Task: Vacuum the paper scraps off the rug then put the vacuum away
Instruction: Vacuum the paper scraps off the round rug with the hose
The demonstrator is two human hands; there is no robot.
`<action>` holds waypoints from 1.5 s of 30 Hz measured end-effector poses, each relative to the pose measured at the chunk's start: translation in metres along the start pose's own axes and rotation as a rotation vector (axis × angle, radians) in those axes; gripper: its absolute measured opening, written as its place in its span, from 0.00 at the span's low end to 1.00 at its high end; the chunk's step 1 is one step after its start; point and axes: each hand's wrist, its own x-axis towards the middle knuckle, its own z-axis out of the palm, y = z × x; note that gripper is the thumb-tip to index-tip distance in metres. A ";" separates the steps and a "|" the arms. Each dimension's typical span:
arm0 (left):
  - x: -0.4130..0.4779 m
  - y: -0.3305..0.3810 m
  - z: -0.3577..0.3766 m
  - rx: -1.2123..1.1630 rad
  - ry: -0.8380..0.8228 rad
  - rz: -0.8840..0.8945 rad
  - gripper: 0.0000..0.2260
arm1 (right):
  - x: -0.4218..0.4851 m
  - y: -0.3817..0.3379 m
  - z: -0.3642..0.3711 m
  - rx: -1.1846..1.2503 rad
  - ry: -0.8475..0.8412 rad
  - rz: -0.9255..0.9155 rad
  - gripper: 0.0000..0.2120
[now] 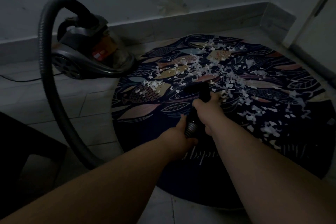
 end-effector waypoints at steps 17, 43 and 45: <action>-0.034 -0.060 -0.033 -0.007 0.090 -0.092 0.38 | -0.026 -0.007 0.080 -0.065 -0.163 -0.034 0.32; -0.033 -0.051 -0.029 0.000 0.075 -0.061 0.38 | -0.024 -0.002 0.070 -0.022 -0.099 -0.028 0.32; -0.026 -0.041 -0.027 0.004 0.052 -0.037 0.37 | -0.019 -0.004 0.059 -0.019 -0.044 0.003 0.33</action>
